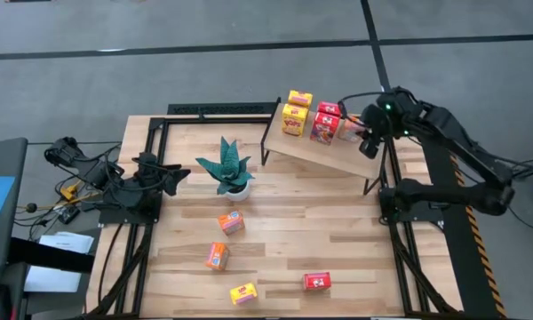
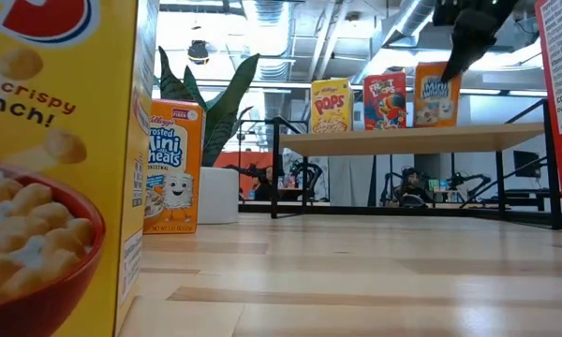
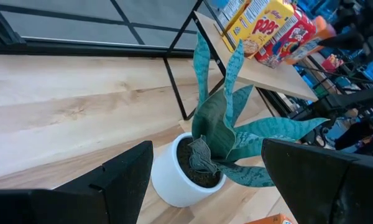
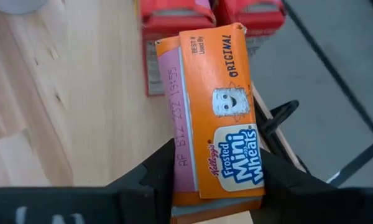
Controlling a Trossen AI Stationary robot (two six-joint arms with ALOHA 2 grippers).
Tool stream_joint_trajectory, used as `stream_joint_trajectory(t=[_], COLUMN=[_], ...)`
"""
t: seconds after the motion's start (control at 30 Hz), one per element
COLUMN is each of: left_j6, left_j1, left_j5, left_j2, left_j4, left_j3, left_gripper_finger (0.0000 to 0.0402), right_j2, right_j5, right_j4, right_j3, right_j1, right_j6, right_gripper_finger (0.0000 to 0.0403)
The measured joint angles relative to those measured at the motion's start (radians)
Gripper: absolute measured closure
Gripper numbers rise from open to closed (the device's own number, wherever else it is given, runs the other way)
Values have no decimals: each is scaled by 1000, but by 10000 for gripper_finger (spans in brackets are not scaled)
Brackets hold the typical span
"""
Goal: Stack cereal on shelf
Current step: Put the right orange cereal box on the shelf
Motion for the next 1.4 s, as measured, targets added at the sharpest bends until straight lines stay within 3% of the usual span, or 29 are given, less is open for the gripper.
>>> stream_joint_trajectory(t=[0.3,0.8,1.23,1.4], left_j6=[-2,-13,-15,-15], left_j1=[0,0,0,0], left_j5=[0,1,-19,-19], left_j2=[0,0,0,0], left_j4=[0,0,0,0], left_j3=[0,0,0,0], left_gripper_finger=[109,109,109,109], right_j2=[73,80,81,81], right_j5=[-121,-155,-143,-143], right_j4=[6,-9,-19,-4], right_j3=[0,1,-1,-1], right_j1=[-134,-224,-224,-222], right_j6=[-94,-183,-183,-183], right_gripper_finger=[241,232,147,137])
